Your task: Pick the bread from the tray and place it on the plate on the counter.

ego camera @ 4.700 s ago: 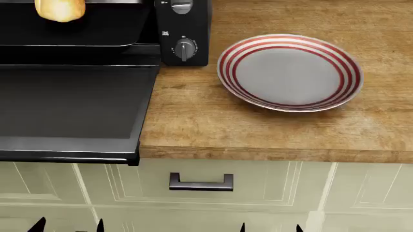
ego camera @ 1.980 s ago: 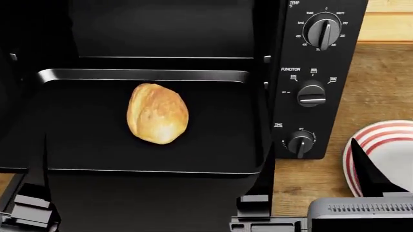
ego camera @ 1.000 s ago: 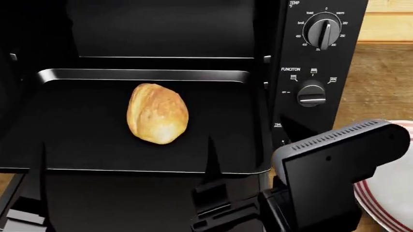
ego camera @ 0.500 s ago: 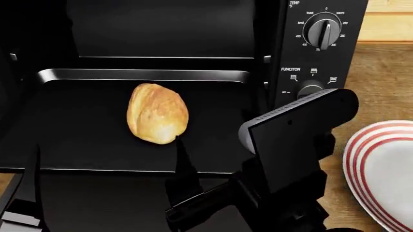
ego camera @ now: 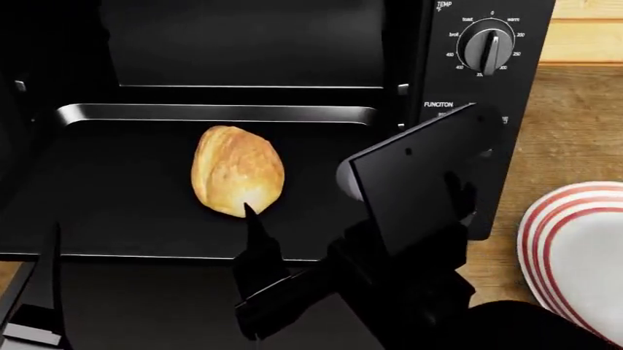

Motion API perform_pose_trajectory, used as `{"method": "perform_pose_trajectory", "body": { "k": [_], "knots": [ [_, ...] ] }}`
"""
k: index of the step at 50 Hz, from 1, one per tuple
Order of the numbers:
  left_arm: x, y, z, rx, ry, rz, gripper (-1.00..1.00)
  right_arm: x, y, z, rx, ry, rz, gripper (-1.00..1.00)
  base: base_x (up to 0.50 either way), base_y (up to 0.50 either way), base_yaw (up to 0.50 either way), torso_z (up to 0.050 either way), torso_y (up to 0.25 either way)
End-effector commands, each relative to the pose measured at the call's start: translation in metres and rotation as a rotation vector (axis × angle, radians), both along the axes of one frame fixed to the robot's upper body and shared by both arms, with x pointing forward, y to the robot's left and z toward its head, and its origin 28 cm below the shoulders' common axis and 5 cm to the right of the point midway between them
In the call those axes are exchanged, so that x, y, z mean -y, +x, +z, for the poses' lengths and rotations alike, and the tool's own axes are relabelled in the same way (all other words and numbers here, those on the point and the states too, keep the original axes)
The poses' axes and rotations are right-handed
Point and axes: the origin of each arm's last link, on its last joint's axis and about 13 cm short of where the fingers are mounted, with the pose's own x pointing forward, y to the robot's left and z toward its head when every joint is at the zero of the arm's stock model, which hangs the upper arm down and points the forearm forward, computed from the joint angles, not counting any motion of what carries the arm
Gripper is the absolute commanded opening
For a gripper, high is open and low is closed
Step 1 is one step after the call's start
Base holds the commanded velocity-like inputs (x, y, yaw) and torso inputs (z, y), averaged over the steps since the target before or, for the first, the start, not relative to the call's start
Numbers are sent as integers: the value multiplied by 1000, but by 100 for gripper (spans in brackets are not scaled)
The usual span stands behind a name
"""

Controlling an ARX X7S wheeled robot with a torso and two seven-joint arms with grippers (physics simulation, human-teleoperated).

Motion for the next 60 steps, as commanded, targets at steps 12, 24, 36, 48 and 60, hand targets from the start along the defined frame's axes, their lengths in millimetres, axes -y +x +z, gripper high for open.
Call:
{"method": "perform_pose_trajectory", "body": {
  "k": [12, 24, 36, 48, 60],
  "knots": [
    [0, -1, 0, -6, 1, -1, 100, -3, 15, 6, -54, -38, 47, 100, 0, 0, 0, 0, 0],
    [0, -2, -1, -12, 6, -2, 100, -6, 23, 7, -69, -62, 68, 100, 0, 0, 0, 0, 0],
    [0, -2, -2, -16, 9, -2, 100, -8, 33, 11, -71, -70, 71, 100, 0, 0, 0, 0, 0],
    [-1, -4, 0, -16, 10, -2, 100, -9, 41, 13, -80, -85, 77, 100, 0, 0, 0, 0, 0],
    [0, -4, -1, -18, 15, -10, 100, -14, 47, 11, -97, -101, 91, 100, 0, 0, 0, 0, 0]
  ]
}}
